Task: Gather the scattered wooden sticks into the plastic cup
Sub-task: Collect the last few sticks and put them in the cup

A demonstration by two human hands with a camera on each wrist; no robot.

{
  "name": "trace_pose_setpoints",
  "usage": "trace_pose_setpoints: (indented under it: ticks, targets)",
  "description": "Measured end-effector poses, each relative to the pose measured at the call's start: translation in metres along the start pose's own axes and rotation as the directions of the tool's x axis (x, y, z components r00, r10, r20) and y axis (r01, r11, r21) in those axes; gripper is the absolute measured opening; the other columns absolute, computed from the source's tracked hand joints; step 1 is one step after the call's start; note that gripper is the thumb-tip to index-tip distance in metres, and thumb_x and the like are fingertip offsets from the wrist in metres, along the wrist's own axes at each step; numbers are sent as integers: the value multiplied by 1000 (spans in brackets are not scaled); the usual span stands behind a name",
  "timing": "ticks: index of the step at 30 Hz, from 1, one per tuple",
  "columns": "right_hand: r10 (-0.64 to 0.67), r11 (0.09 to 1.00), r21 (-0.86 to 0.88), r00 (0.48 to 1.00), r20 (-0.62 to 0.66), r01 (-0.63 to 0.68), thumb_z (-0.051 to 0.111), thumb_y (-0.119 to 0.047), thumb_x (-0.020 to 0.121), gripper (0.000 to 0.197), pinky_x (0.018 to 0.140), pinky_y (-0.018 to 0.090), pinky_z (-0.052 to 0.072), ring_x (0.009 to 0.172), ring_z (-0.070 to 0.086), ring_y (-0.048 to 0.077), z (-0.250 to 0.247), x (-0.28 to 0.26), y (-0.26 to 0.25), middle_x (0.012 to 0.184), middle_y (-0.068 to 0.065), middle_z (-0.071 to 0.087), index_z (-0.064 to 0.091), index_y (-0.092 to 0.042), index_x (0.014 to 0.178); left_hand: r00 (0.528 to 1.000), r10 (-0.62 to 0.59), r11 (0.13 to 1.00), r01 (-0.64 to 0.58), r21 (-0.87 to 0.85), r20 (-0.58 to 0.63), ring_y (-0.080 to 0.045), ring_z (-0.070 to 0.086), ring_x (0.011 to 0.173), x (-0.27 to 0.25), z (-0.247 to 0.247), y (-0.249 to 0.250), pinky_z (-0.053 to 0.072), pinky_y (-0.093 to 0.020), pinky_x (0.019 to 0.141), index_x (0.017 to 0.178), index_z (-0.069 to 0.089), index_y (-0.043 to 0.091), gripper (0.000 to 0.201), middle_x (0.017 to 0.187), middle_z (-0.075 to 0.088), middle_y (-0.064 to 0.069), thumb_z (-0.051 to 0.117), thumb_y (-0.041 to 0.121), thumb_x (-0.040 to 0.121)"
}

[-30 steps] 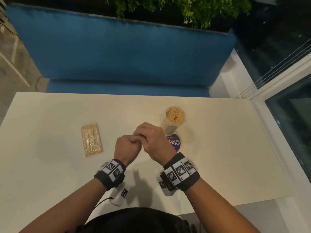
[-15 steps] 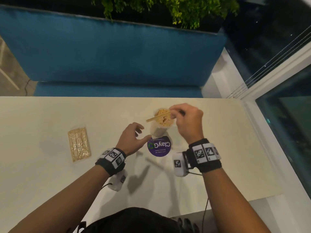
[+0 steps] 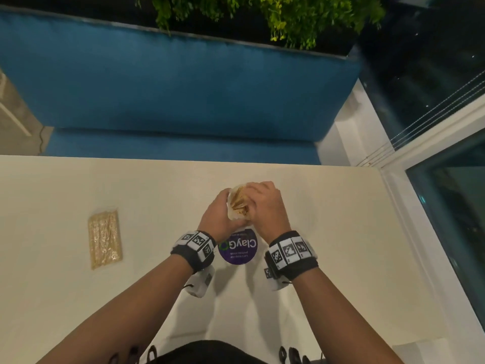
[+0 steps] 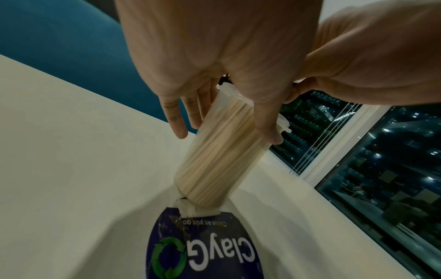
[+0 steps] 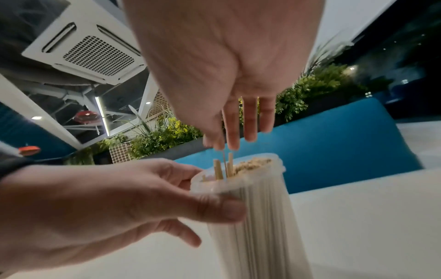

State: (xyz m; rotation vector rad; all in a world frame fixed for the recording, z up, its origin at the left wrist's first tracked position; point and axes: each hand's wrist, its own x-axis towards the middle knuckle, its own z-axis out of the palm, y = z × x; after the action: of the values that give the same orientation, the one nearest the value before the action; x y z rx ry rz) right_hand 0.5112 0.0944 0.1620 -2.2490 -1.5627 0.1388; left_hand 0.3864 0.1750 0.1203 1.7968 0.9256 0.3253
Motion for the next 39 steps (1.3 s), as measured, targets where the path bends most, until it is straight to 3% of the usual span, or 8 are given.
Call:
trace_pose_setpoints:
  ticks: [2,7,10,16,20,23,35,39]
  targets:
    - [52,998,51,993,-109,-47,49,-18,106,37,115,37,38,137,46,21,7,-11,1,146,5,57,61,-9,139,1000,-4,1000,4,-8,1,-10,65,99,1,0,-2,54,-31,84,126,48,32,73,117,65,10,89,42,66]
    - [-27,999,-42,990,140,33,15,-40,111,60,128,44,10,159,-4,13,42,-35,-6,172,5,7,15,-9,164,1000,-21,1000,20,16,19,-13,62,108,1,0,-8,53,-39,98,136,45,27,64,127,62,9,75,22,80]
    - [71,994,81,996,57,-75,20,-35,111,58,129,41,5,158,-2,11,40,-33,-10,172,3,9,16,-9,163,1000,-25,999,24,25,7,-11,61,111,-1,-1,-9,51,-34,97,138,43,28,69,130,61,10,77,34,79]
    - [112,994,1,989,94,-112,14,-44,110,63,129,43,6,159,-3,12,49,-32,-17,172,4,10,18,-9,163,1000,-21,999,21,34,7,-15,62,114,0,-1,-8,52,-36,99,141,43,26,63,134,62,5,73,24,86]
    - [42,993,-114,986,160,-24,12,-45,110,63,128,46,4,158,-4,11,49,-29,-22,172,1,11,19,-14,164,1000,-30,999,30,19,-5,-17,63,111,-1,-1,-9,52,-41,100,141,45,25,50,132,64,4,63,29,95]
    - [27,984,-180,982,189,8,12,-46,110,62,128,47,2,158,-5,11,47,-33,-15,172,0,14,21,-14,163,999,-48,999,47,17,25,-17,65,108,0,-2,-10,54,-42,97,141,43,27,62,130,64,6,70,29,86]
    - [144,989,6,981,134,-146,22,-39,112,60,129,41,1,157,-11,6,47,-54,-13,173,-1,1,11,-13,164,1000,2,1000,-2,7,14,-11,63,104,1,-1,-6,54,-32,94,139,46,25,63,126,65,5,79,29,84]
    - [137,984,103,984,112,-148,27,-40,112,61,128,30,3,157,-10,4,50,-56,-10,173,-4,0,13,-13,164,999,5,1000,-6,23,36,-13,59,112,-2,-1,-10,47,-25,93,141,47,22,64,130,61,5,78,30,86]
